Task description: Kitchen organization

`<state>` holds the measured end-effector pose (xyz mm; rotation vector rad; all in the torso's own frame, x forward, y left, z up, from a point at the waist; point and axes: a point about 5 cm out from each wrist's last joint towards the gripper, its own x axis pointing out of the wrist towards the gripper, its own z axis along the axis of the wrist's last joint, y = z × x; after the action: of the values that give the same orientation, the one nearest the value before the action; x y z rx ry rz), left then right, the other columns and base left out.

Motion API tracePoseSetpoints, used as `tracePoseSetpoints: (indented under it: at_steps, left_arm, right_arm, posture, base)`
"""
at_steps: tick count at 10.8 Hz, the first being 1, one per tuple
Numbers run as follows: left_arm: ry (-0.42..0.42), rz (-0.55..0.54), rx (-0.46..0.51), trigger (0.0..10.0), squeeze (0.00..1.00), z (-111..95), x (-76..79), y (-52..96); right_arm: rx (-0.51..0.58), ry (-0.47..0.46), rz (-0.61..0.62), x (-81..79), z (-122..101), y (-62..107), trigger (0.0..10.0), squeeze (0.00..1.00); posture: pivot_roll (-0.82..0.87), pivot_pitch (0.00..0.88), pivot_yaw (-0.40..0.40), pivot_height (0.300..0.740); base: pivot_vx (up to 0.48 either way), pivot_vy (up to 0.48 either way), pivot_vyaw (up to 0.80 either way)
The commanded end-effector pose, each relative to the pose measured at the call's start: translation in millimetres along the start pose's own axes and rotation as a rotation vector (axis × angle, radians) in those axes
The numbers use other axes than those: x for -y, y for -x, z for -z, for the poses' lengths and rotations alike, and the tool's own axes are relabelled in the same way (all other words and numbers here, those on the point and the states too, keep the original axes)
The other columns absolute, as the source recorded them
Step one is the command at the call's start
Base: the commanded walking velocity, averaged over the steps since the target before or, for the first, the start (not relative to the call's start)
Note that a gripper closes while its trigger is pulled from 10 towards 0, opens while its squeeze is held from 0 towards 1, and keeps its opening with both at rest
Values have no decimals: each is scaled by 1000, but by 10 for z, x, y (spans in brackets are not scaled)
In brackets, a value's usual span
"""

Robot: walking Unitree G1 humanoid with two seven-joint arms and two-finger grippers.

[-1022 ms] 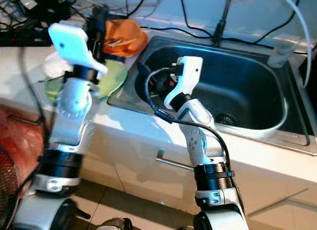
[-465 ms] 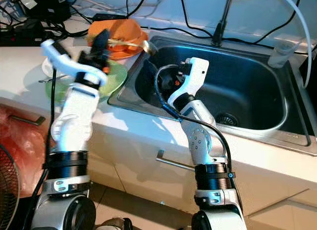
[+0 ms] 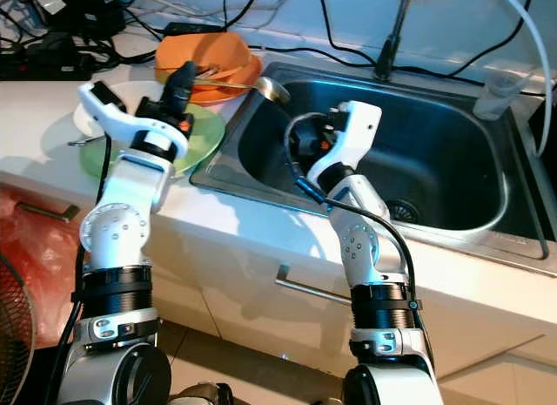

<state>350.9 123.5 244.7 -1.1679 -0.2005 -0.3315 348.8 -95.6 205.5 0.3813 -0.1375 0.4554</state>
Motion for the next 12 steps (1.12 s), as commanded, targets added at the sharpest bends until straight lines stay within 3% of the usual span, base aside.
tracePoseSetpoints:
  at_steps: [1, 2, 4, 5, 7, 9, 12]
  left_arm:
    - [45, 6, -28, 0, 0, 107, 45, 0]
    - [41, -1, -44, 0, 0, 133, 30, 18]
    - [61, -16, -51, 0, 0, 158, 8, 32]
    - [64, -20, -52, 0, 0, 167, 0, 33]
    - [60, -28, -60, 0, 0, 179, -17, 40]
    - [36, -32, -82, 0, 0, 213, -24, 48]
    - [31, -17, -161, 0, 0, 402, 31, 71]
  right_arm:
    - [-2, 141, -31, -42, 2, -10, 10000, 1000]
    - [-19, 329, -64, -29, -9, -10, 10000, 1000]
    - [-23, 340, -35, 82, -52, -22, 10000, 1000]
    - [-26, 324, -50, 29, 0, -19, 10000, 1000]
    - [-28, 567, -131, -103, 123, 3, 10000, 1000]
    - [-28, 731, -135, -21, 104, 11, 10000, 1000]
    - [24, 824, -137, -19, 33, -52, 10000, 1000]
  posture:
    - [63, 57, 7, 740]
    - [63, 55, 6, 740]
    - [61, 54, 5, 740]
    - [60, 54, 5, 740]
    - [61, 56, 7, 740]
    - [60, 58, 5, 740]
    - [56, 60, 1, 740]
  base:
    - [0, 0, 0]
    - [0, 0, 0]
    - [0, 0, 0]
    - [0, 0, 0]
    - [0, 0, 0]
    - [0, 0, 0]
    - [0, 0, 0]
